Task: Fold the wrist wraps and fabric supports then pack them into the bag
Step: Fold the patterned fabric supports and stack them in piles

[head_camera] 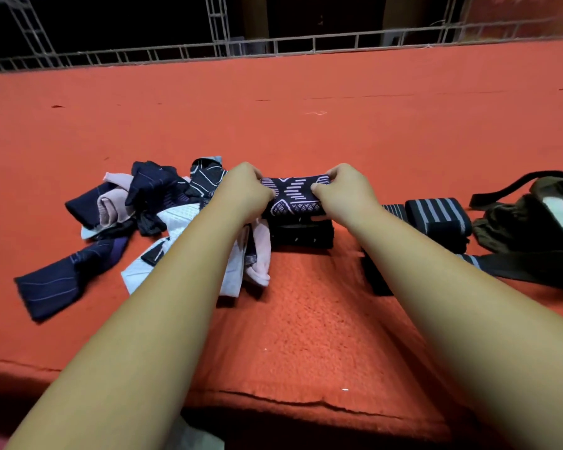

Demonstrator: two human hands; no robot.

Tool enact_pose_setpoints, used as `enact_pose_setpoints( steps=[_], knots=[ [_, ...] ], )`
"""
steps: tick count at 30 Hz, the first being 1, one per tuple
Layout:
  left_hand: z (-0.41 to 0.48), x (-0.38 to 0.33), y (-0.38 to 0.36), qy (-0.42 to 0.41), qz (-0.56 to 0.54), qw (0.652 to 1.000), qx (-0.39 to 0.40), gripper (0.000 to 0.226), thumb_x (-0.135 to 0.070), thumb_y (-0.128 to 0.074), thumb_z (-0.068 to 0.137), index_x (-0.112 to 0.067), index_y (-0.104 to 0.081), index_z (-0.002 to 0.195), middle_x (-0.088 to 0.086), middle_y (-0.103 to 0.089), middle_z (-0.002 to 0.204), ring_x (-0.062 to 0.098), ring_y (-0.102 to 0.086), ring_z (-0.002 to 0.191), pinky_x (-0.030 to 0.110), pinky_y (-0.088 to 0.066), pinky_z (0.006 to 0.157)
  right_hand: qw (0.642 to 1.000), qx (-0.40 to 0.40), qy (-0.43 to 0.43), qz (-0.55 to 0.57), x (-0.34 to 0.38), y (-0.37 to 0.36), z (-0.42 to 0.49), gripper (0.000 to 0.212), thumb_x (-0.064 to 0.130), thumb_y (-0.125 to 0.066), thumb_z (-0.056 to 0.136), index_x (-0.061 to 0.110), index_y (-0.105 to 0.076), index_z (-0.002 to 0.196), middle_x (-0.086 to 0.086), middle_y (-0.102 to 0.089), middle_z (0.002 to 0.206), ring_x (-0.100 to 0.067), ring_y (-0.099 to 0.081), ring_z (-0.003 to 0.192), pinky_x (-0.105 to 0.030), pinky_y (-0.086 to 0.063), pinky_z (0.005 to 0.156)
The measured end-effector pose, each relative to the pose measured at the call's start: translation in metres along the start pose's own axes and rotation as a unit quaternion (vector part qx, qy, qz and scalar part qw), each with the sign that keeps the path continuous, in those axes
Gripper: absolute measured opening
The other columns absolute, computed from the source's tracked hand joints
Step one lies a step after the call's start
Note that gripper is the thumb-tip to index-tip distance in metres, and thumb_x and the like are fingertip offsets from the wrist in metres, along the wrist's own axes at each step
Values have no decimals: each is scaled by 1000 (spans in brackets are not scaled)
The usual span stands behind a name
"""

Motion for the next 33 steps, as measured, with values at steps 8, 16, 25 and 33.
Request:
enact_pose_setpoints(
  steps=[8, 16, 25, 33],
  knots=[
    [2, 17, -11, -40, 85, 993, 66, 51, -39, -66, 100, -8, -54, 139, -2, -68, 134, 24, -67, 114, 33, -49, 96, 994, 39, -35, -93, -11, -21, 12, 18, 21, -60, 99, 8, -65, 110, -14, -78, 93, -32, -79, 71, -35, -59, 60],
    [-13, 40, -9, -25, 77, 992, 97, 80, -38, -87, 85, -16, -43, 147, -4, -55, 131, 18, -58, 120, 34, -45, 100, 981, 17, 5, -191, -11, -27, 4, 35, 32, -58, 102, 9, -52, 127, -18, -66, 129, -41, -64, 119, -43, -47, 85],
    [-22, 58, 7, 32, 106, 992, -57, 61, -11, -81, 79, -3, -49, 131, 18, -58, 134, 37, -60, 123, 37, -50, 91, 979, -27, 4, -201, 12, -13, -26, 41, 35, -56, 102, 8, -44, 131, -16, -42, 138, -43, -64, 114, -43, -40, 78],
    [-41, 79, 50, 24, 68, 985, -159, 46, -6, -73, 85, -10, -58, 129, 16, -65, 130, 36, -61, 120, 38, -45, 88, 984, 42, 72, -159, 49, -19, -64, 31, 28, -55, 100, 10, -57, 126, -13, -45, 132, -40, -62, 107, -46, -53, 90]
  ],
)
Point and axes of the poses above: each hand's wrist, its own z-axis towards the middle knuckle, its own y-axis out of the back of the hand, x = y × z, the point moved 3 cm from there along z, towards the middle knuckle
